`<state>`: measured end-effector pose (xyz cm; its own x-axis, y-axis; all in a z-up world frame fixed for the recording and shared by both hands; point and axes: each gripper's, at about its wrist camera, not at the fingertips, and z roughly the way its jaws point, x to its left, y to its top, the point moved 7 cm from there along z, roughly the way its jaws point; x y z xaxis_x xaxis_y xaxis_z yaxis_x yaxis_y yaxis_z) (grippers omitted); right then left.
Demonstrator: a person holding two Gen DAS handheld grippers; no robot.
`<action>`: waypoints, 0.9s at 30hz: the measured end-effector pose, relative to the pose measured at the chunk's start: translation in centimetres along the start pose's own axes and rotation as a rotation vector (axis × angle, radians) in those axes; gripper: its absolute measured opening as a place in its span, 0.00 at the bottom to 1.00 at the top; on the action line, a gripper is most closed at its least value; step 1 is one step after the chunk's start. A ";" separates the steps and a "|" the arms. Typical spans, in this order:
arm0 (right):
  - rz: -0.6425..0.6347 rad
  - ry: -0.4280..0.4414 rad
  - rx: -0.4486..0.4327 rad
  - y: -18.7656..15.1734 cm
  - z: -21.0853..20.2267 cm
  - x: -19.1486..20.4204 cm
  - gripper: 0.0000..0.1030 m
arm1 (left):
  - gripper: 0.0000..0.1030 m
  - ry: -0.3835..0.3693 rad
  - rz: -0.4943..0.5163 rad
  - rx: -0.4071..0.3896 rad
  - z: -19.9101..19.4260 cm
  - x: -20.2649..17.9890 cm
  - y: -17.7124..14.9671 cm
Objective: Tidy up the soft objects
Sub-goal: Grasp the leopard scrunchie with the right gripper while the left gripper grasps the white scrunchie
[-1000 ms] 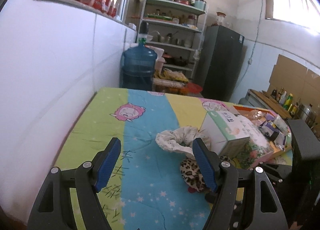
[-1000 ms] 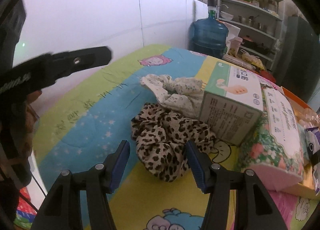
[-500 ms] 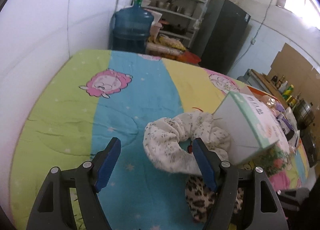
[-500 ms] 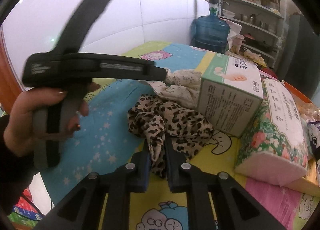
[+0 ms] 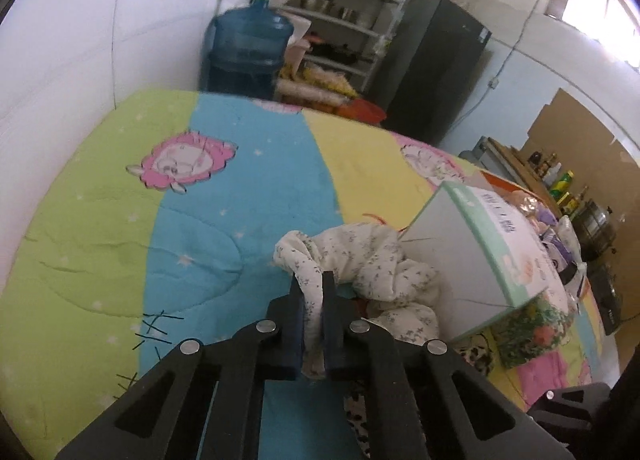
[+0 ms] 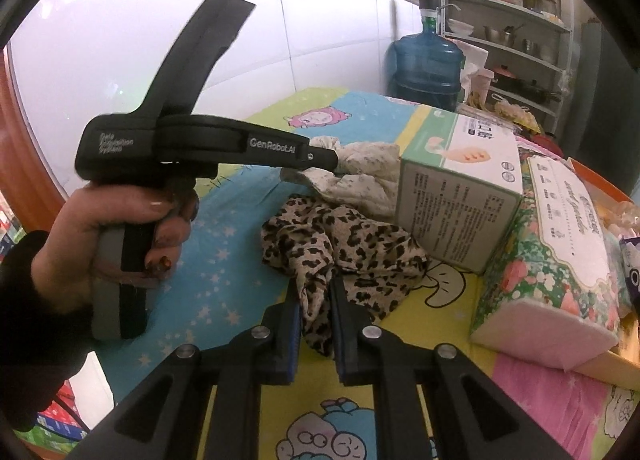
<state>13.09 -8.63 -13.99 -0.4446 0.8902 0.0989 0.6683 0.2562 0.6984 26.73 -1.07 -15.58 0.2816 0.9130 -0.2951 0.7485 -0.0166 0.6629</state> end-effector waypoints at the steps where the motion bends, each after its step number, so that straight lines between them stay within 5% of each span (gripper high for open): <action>1: 0.001 0.002 -0.005 0.0 -0.4 -0.1 0.13 | 0.06 0.007 0.006 -0.020 -0.5 -0.1 0.0; 17: -0.005 0.074 -0.140 2.0 -6.8 1.3 0.13 | 0.06 0.068 0.053 -0.257 -12.1 -1.7 0.1; 23: -0.017 0.065 -0.074 0.8 -5.6 1.6 0.17 | 0.06 0.082 0.060 -0.306 -15.2 -1.8 -0.3; 24: -0.011 0.055 -0.055 0.4 -5.1 1.4 0.28 | 0.06 0.082 0.054 -0.309 -15.5 -1.7 -0.5; 27: 0.012 0.057 -0.020 0.0 -3.8 0.8 0.81 | 0.06 0.081 0.040 -0.314 -16.1 -1.1 -1.0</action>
<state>10.45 -9.32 -11.22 -0.4704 0.8701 0.1475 0.6621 0.2375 0.7108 16.00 4.48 -4.84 0.2488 0.9439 -0.2174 0.5128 0.0620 0.8563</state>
